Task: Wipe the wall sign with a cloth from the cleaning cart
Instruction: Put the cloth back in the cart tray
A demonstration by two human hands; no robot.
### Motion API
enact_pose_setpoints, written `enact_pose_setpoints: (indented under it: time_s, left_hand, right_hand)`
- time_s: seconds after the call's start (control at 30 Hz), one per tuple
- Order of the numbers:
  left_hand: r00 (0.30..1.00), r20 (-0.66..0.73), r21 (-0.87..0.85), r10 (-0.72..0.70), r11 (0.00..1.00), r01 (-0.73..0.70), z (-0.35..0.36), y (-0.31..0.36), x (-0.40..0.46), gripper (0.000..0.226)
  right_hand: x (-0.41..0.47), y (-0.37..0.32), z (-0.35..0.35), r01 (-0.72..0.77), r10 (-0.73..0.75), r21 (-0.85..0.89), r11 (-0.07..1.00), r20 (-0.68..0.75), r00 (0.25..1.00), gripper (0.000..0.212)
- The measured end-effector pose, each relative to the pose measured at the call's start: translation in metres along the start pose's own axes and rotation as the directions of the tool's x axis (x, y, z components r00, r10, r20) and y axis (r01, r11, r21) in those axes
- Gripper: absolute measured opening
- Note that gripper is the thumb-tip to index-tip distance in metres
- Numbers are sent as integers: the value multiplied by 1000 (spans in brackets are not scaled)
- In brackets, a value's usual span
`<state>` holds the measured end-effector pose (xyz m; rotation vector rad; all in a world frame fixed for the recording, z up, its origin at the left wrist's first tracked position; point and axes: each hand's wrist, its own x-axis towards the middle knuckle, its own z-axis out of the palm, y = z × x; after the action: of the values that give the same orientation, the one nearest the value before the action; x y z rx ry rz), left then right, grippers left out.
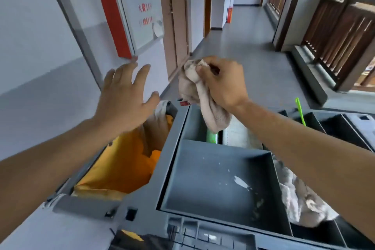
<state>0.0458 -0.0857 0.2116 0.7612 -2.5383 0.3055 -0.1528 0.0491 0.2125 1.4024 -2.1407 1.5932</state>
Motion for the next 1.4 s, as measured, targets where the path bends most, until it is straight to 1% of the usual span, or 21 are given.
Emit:
enact_pose_setpoints:
  time_s: [0.1, 0.2, 0.27, 0.33, 0.4, 0.5, 0.53, 0.6, 0.63, 0.7, 0.73, 0.8, 0.87, 0.9, 1.0, 1.07, 1.17, 1.23, 1.33, 1.37, 1.4]
  left_hand:
    - [995, 64, -104, 73, 992, -66, 56, 25, -8, 69]
    - [986, 116, -206, 119, 974, -94, 102, 45, -27, 66]
    - [979, 143, -252, 143, 962, -104, 126, 52, -42, 65]
    - [969, 180, -280, 167, 953, -113, 142, 57, -56, 66]
    - [955, 220, -295, 198, 947, -128, 156, 60, -69, 66]
    - [924, 266, -307, 276, 933, -190, 170, 61, -84, 68]
    - [913, 276, -315, 301, 926, -209, 174, 61, -88, 68]
    - [895, 280, -347, 346, 906, -242, 177, 62, -92, 69]
    - [885, 271, -368, 378, 891, -268, 178, 62, -93, 68]
    - [852, 248, -400, 462, 849, -344, 177, 62, -94, 67]
    - [827, 241, -412, 507, 825, -386, 176, 63, -95, 67]
    - [767, 233, -430, 598, 770, -471, 177, 65, -95, 71]
    - [696, 234, -425, 679, 715, -555, 179, 68, -97, 75]
    - [660, 238, -419, 713, 688, -592, 181, 71, -99, 74]
    - [583, 269, -423, 767, 638, -644, 187, 78, -102, 68]
    - [555, 285, -419, 781, 622, -661, 190, 83, -105, 62]
    - [525, 337, -411, 782, 623, -665, 196, 88, -109, 65]
    - [496, 395, -416, 774, 631, -655, 202, 89, -111, 73]
    - [458, 454, -425, 764, 637, -643, 207, 91, -111, 83]
    - [450, 462, -434, 764, 637, -637, 208, 92, -110, 84]
    - [444, 470, -442, 763, 639, -629, 209, 92, -108, 86]
  right_hand:
    - [-42, 44, 6, -4, 7, -33, 999, 103, 995, 12]
    - [-93, 86, 14, -2, 21, -77, 997, 253, 967, 13]
    - [-123, 111, 23, 20, 15, -92, 996, 359, 933, 16]
    - [-147, 131, 32, 91, -44, -89, 992, 431, 901, 16]
    - [-168, 147, 44, 121, -72, -66, 990, 496, 865, 17]
    - [-188, 159, 52, 78, -1, -97, 992, 624, 781, 24]
    - [-194, 162, 53, 80, 32, -136, 988, 671, 741, 32]
    - [-200, 166, 49, 94, 73, -183, 979, 735, 674, 62]
    - [-202, 167, 42, 102, 80, -196, 975, 743, 665, 79]
    - [-206, 169, 25, 161, 71, -247, 956, 723, 687, 104]
    - [-209, 170, 15, 199, 75, -291, 936, 716, 694, 111]
    - [-218, 171, 0, 263, 112, -382, 886, 727, 678, 117]
    - [-226, 173, -8, 291, 164, -452, 843, 731, 662, 117]
    - [-229, 173, -11, 287, 183, -477, 831, 721, 669, 114]
    - [-230, 172, -13, 216, 214, -477, 852, 694, 687, 96]
    - [-231, 169, -16, 157, 232, -447, 881, 697, 679, 83]
    - [-235, 167, -22, 186, 246, -471, 862, 711, 659, 74]
    - [-239, 164, -23, 175, 296, -499, 849, 723, 624, 73]
    - [-240, 157, -22, 82, 402, -524, 848, 735, 546, 77]
    - [-237, 155, -22, 45, 405, -510, 859, 731, 550, 77]
    - [-234, 154, -21, 13, 394, -489, 872, 719, 572, 71]
